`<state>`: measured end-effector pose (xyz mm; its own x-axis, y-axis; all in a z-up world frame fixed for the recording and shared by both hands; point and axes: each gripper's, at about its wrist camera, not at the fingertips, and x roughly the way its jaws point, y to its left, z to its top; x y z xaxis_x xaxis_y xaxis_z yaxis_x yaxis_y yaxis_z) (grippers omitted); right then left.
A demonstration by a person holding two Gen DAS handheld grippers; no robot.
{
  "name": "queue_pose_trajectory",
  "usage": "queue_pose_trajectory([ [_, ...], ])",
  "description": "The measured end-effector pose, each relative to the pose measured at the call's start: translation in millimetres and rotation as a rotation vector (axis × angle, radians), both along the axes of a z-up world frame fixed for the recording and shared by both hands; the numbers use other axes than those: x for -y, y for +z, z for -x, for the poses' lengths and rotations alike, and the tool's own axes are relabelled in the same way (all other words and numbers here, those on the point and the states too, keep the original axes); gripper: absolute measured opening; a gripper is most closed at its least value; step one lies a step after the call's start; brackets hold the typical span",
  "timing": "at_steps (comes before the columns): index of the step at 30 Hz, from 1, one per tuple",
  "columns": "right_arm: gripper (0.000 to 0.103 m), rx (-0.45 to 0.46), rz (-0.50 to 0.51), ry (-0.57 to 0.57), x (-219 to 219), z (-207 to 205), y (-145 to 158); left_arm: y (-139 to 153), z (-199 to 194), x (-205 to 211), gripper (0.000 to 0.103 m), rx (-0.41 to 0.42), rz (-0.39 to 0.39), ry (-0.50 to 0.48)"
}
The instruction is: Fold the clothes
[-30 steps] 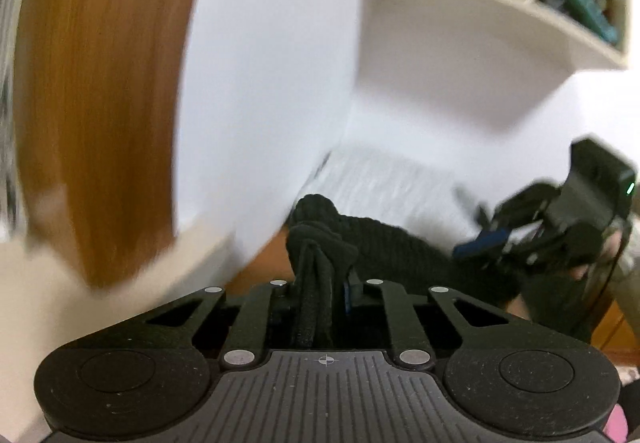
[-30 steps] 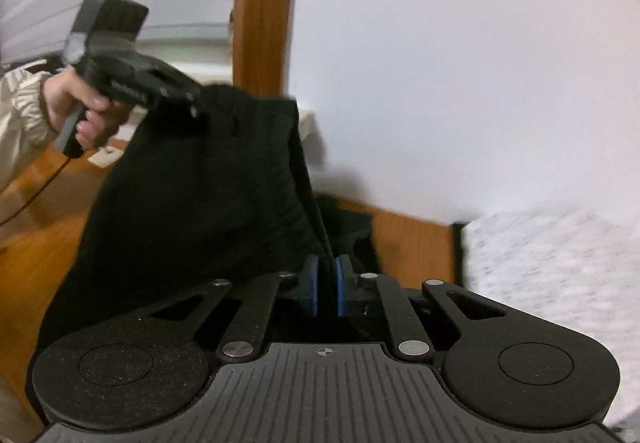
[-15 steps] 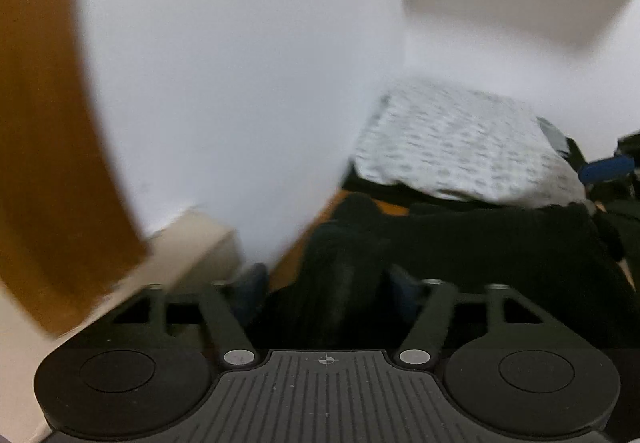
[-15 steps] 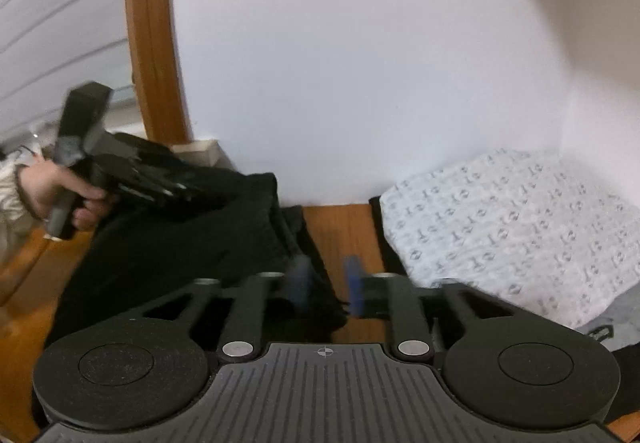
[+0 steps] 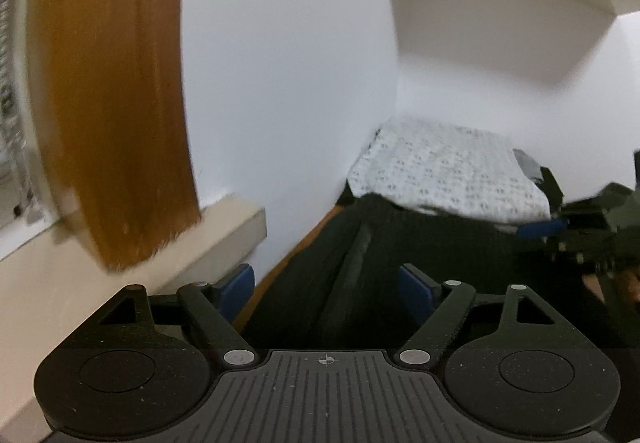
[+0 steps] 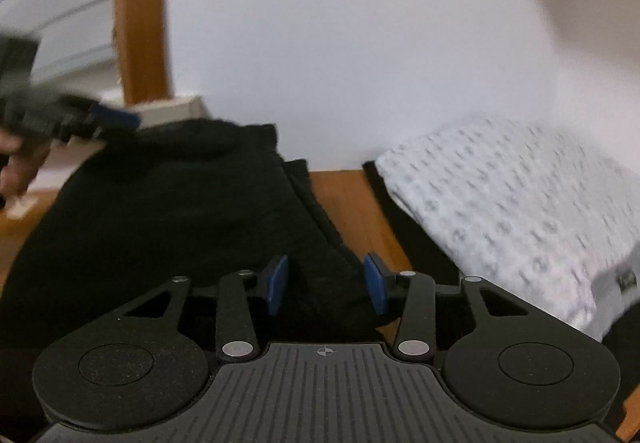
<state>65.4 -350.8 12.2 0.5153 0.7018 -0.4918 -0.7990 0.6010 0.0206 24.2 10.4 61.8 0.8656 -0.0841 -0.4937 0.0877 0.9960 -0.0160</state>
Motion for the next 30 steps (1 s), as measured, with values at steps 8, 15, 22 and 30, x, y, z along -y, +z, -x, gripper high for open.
queue_pose_trajectory([
  [8, 0.044, 0.055, 0.034, -0.086, -6, 15, 9, -14, 45, -39, 0.080, 0.018, 0.068, -0.001],
  [15, 0.045, 0.091, -0.071, -0.157, -4, 64, 21, -17, 62, -72, 0.038, 0.031, 0.183, -0.056],
  [22, 0.051, 0.023, -0.011, -0.031, -40, 119, 0, -13, 63, -84, 0.033, 0.038, 0.202, -0.027],
  [30, 0.049, -0.007, 0.081, -0.005, -42, 125, -17, -3, 68, -95, 0.042, 0.034, 0.258, -0.023],
])
